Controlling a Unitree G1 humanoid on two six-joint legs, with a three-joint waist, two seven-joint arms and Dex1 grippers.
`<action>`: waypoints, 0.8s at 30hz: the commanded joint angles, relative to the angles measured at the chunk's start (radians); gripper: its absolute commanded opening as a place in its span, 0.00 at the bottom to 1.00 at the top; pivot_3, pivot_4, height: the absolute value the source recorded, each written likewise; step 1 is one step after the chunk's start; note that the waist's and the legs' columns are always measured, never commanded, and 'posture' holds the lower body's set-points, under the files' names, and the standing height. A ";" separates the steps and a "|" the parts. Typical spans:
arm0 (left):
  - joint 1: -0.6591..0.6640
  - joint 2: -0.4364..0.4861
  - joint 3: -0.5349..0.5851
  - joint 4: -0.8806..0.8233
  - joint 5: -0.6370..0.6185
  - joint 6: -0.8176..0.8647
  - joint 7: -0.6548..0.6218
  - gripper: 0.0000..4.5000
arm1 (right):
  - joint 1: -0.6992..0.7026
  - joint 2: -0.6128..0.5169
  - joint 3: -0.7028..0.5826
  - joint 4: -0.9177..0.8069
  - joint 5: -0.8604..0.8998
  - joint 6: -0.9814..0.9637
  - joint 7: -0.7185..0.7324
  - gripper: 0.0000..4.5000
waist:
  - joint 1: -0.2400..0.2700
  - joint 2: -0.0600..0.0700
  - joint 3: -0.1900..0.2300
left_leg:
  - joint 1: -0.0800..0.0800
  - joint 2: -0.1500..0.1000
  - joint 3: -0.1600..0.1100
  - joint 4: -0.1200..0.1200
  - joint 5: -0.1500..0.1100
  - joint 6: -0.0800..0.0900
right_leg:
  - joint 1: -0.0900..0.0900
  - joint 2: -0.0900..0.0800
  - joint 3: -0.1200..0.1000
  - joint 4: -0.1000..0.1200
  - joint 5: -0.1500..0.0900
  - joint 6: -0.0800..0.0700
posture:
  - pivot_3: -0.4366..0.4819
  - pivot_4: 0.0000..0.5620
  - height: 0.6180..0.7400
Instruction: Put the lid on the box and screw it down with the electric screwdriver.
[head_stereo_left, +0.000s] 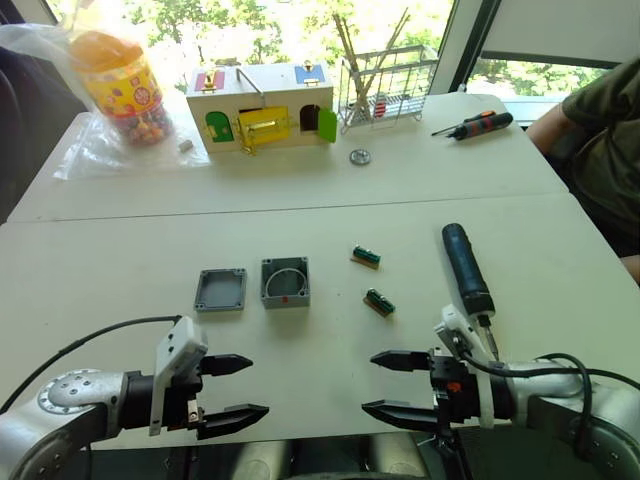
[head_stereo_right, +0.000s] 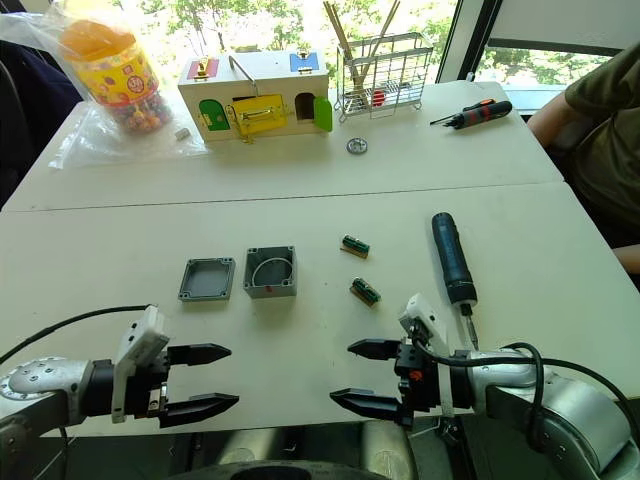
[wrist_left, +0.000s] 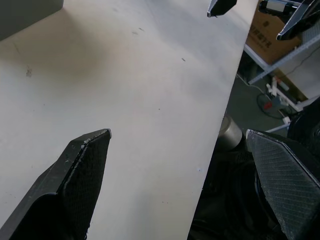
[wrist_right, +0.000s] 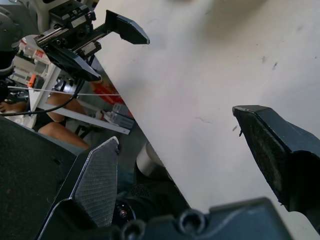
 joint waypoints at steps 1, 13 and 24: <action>-0.004 0.001 0.006 -0.008 -0.012 -0.004 -0.004 1.00 | 0.005 -0.011 0.004 -0.027 0.024 0.000 0.006 0.97 | 0.000 0.000 0.000 | 0.000 0.000 0.000 0.000 0.000 0.000 | 0.000 0.000 0.000 0.000 0.000 0.000 | 0.48 0.27 1.00; -0.020 -0.012 0.008 -0.004 -0.046 0.017 0.003 1.00 | 0.012 -0.006 0.018 -0.021 -0.039 -0.064 0.009 0.97 | 0.000 0.000 0.000 | 0.000 0.000 0.000 0.000 0.000 0.000 | 0.000 0.000 0.000 0.000 0.000 0.000 | 0.48 0.27 1.00; -0.192 0.184 0.000 0.094 0.087 0.036 -0.027 1.00 | -0.074 -0.032 -0.051 -0.033 0.187 0.091 -0.094 0.97 | 0.001 0.000 0.000 | 0.000 0.000 -0.001 0.000 0.000 0.000 | -0.001 0.000 0.000 0.001 0.000 0.000 | 0.48 0.27 1.00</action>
